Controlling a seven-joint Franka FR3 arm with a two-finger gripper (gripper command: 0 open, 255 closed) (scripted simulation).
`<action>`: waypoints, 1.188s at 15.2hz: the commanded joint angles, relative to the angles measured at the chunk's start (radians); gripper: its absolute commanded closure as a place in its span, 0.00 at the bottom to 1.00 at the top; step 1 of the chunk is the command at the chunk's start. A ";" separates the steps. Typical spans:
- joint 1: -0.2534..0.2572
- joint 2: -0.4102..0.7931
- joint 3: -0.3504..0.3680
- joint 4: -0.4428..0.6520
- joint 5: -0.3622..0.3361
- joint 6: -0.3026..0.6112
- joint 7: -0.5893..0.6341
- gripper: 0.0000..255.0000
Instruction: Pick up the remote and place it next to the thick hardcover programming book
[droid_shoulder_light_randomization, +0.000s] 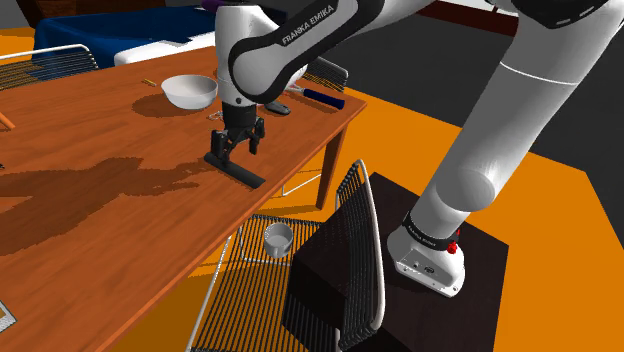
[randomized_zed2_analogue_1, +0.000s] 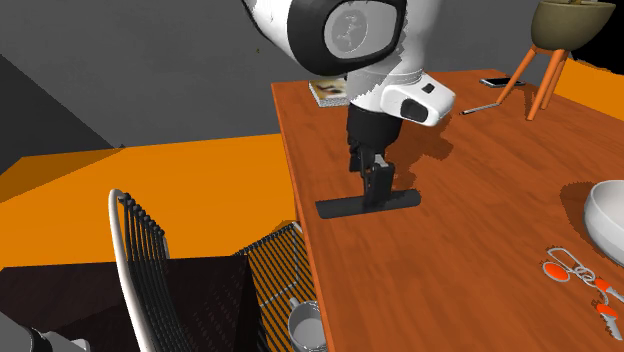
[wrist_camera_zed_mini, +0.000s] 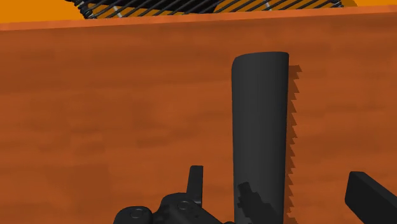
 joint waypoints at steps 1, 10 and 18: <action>0.003 0.020 0.002 -0.008 -0.008 0.028 0.009 0.00; 0.008 0.066 0.001 -0.026 -0.030 0.088 0.025 0.00; 0.008 0.065 0.002 -0.027 -0.030 0.089 0.025 1.00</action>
